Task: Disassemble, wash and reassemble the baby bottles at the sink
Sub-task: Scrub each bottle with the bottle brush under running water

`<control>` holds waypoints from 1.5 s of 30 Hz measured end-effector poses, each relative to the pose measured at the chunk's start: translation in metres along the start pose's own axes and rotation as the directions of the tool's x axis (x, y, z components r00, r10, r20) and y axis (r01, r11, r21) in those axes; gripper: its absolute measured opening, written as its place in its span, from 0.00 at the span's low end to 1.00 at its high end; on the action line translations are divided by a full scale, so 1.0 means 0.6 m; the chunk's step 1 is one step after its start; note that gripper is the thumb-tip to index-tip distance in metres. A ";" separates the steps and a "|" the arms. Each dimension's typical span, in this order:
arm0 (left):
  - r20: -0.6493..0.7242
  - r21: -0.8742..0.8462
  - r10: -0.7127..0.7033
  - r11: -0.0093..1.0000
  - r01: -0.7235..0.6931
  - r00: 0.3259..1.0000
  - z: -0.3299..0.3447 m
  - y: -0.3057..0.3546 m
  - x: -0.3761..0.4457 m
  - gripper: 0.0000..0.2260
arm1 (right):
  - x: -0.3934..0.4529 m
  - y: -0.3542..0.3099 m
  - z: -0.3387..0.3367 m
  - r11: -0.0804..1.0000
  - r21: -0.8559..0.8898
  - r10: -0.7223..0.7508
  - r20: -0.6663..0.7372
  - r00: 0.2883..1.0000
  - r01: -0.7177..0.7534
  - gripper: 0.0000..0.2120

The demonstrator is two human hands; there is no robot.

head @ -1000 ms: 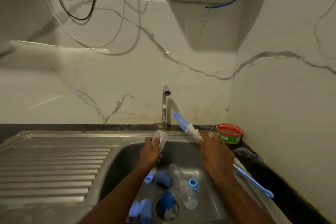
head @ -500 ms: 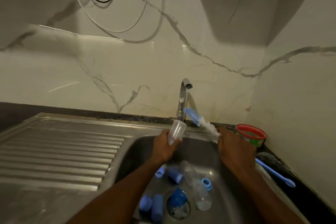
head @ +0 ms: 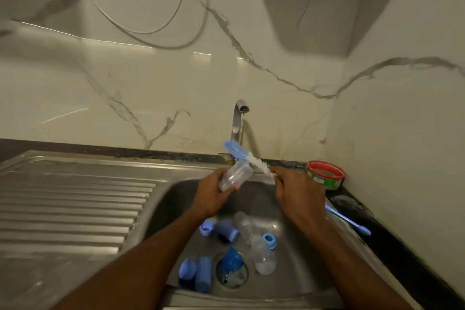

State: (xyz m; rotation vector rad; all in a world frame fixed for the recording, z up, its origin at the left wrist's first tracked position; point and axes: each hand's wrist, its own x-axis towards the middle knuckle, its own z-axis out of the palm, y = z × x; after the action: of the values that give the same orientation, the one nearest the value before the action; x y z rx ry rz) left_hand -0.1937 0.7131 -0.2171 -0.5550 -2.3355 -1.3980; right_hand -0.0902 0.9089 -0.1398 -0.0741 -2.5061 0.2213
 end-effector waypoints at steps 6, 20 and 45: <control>0.029 -0.054 0.053 0.997 -0.052 0.998 0.009 -0.003 0.005 0.21 | 0.004 -0.006 0.010 1.000 -0.016 0.019 0.024 1.000 -0.019 0.20; -0.124 -0.003 -0.104 0.995 0.104 0.987 -0.006 -0.014 0.017 0.20 | 0.016 0.012 0.010 0.994 -0.032 0.111 0.177 0.978 -0.107 0.08; -0.174 0.013 -0.011 1.000 0.013 0.985 -0.022 -0.012 0.020 0.23 | 0.000 0.003 -0.024 0.993 -0.118 -0.006 0.001 1.000 0.006 0.14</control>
State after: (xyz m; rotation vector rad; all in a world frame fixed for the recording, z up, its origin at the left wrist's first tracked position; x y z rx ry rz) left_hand -0.2061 0.7000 -0.2104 -0.3982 -2.2119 -1.3756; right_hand -0.0820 0.9127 -0.1289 -0.1150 -2.5177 0.0709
